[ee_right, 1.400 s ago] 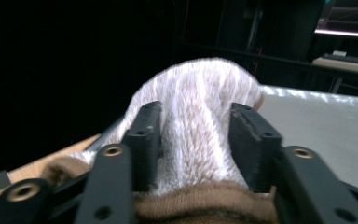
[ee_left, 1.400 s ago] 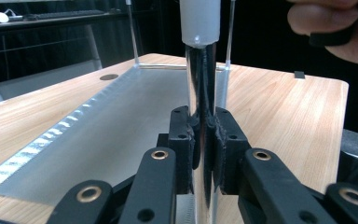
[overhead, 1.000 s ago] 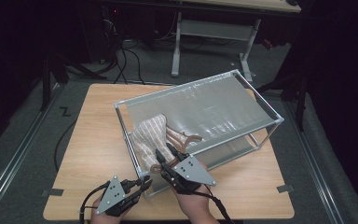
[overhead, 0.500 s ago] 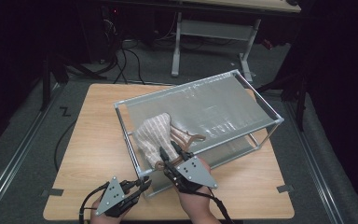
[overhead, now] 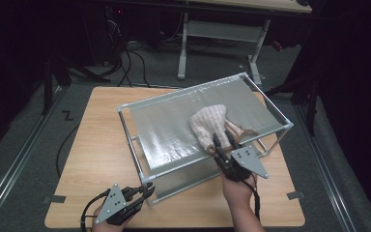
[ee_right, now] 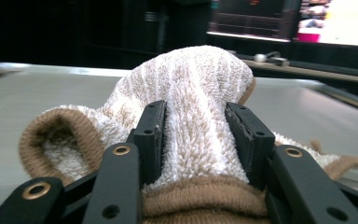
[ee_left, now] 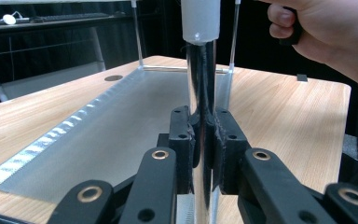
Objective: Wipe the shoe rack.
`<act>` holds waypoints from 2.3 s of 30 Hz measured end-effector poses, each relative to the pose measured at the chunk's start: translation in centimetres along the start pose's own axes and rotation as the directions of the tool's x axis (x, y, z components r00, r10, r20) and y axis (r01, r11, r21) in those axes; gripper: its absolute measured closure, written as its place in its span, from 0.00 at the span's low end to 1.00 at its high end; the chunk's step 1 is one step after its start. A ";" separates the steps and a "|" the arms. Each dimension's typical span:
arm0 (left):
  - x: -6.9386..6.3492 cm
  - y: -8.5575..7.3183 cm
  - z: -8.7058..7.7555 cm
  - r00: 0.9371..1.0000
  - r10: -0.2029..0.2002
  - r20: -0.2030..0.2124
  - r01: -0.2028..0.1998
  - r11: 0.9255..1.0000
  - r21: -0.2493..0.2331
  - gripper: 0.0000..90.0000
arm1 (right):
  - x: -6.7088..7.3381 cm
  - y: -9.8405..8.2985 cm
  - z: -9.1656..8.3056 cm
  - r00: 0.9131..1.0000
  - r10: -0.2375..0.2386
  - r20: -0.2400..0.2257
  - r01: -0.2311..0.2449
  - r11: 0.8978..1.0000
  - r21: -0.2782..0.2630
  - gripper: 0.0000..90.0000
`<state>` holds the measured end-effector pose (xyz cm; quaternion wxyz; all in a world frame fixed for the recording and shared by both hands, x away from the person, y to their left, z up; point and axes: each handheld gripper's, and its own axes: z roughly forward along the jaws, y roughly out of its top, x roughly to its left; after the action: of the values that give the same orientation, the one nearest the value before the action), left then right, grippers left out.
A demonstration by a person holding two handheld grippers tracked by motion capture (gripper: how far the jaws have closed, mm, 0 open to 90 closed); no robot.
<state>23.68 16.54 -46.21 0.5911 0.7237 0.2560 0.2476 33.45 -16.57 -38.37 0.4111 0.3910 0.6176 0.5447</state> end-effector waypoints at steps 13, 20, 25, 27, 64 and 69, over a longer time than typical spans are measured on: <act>0.0 -0.1 -0.1 1.000 0.005 -0.015 -0.006 1.000 -0.005 0.89 | -8.7 -0.2 1.0 0.981 -0.015 0.191 0.009 0.999 0.034 0.66; 1.1 -0.1 -0.8 0.999 0.000 -0.043 0.000 1.000 0.007 0.89 | -11.7 -0.1 0.9 0.968 -0.021 0.251 0.004 0.998 0.067 0.66; 1.5 -0.3 -1.0 0.998 0.000 -0.063 0.000 1.000 -0.002 0.89 | -12.0 -0.1 0.7 0.967 -0.022 0.254 0.003 0.997 0.073 0.66; 1.7 -0.4 -1.1 0.997 0.001 -0.076 -0.001 1.000 -0.003 0.89 | -12.0 0.0 0.6 0.968 -0.021 0.251 0.001 0.997 0.077 0.66; 2.8 -0.5 -0.7 0.988 -0.037 -0.150 0.036 0.999 -0.010 0.89 | 1.7 0.4 -0.4 1.000 -0.027 -0.010 0.027 0.999 0.021 0.68; 2.8 -0.5 -0.8 0.988 -0.046 -0.144 0.046 0.999 -0.008 0.89 | 4.7 0.6 -0.2 0.997 -0.043 -0.072 0.044 0.999 0.014 0.68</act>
<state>25.20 19.01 -46.42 0.5783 0.6963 0.3141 0.2863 31.60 -12.20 -38.12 0.3974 0.3610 0.6445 0.5444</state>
